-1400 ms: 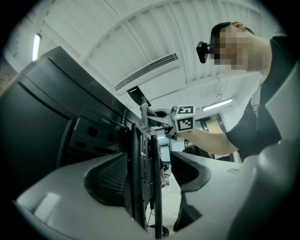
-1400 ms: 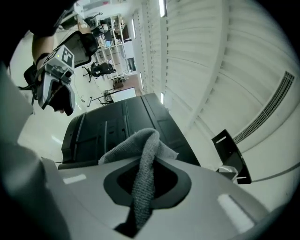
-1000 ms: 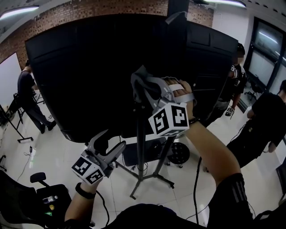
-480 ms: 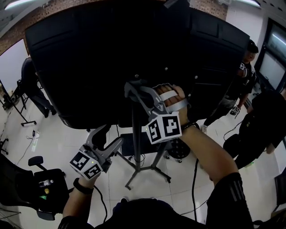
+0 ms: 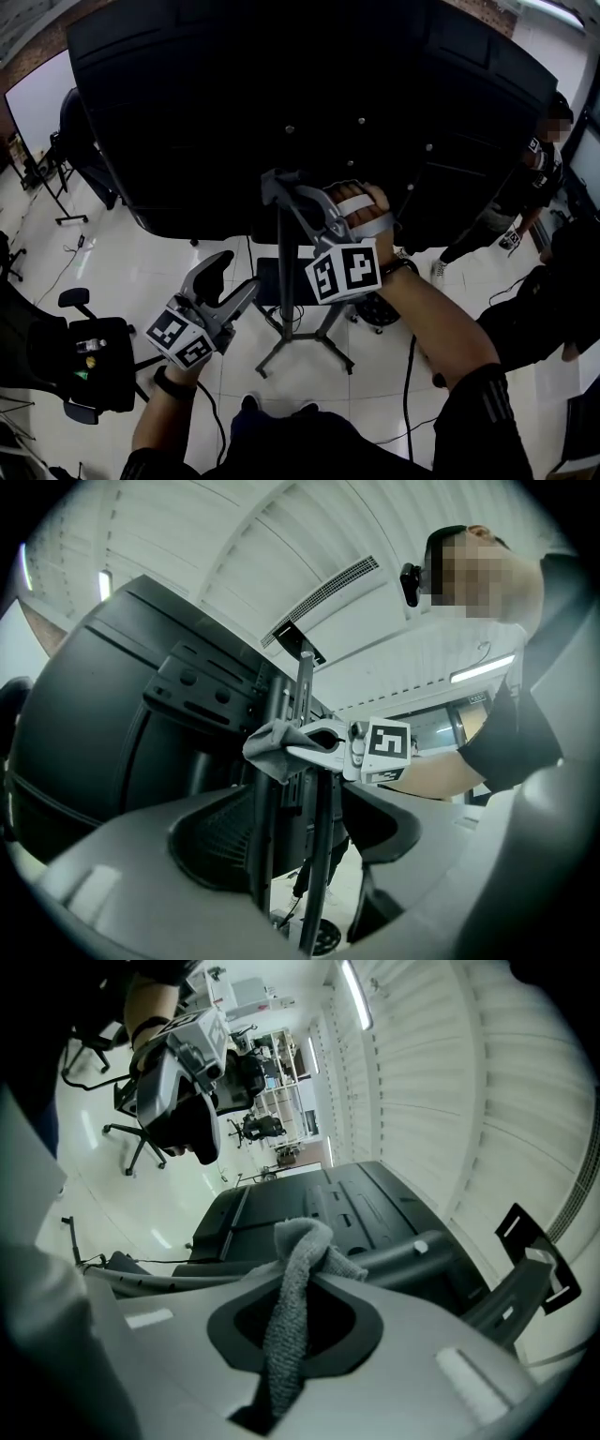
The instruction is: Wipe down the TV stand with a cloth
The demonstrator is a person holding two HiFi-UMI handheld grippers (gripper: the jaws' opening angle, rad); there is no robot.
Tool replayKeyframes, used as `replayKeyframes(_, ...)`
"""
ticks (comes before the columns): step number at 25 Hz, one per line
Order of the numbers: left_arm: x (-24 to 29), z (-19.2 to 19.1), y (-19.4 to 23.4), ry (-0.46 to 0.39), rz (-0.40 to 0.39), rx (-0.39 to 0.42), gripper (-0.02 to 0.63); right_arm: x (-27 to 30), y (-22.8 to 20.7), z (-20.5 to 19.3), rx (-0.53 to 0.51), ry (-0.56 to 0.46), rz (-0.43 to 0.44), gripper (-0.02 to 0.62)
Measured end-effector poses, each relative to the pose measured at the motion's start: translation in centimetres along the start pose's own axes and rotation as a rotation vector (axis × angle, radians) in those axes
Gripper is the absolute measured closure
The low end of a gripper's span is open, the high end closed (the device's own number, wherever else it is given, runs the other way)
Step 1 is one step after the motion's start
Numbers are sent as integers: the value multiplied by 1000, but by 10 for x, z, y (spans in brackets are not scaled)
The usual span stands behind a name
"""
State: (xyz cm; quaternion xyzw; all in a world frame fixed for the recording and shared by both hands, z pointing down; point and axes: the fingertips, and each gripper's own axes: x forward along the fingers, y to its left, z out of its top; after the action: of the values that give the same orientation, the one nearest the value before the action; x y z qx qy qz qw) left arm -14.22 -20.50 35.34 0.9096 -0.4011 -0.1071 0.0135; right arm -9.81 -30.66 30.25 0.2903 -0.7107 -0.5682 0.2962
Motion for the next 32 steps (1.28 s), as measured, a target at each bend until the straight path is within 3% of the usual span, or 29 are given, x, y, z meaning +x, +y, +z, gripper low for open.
replayKeyframes(8, -2, -28, 0, 58, -11, -31, 293, 9, 48, -4, 11, 3, 38, 578)
replayKeyframes(17, -5, -55, 6, 125, -81, -46, 293, 15, 99, -14, 63, 92, 107, 578)
replayKeyframes(25, -9, -111, 15, 188, -140, -95, 293, 22, 167, -31, 173, 153, 179, 578)
replayKeyframes(32, -16, -171, 21, 274, -136, -173, 242, 26, 227, -42, 268, 194, 225, 578)
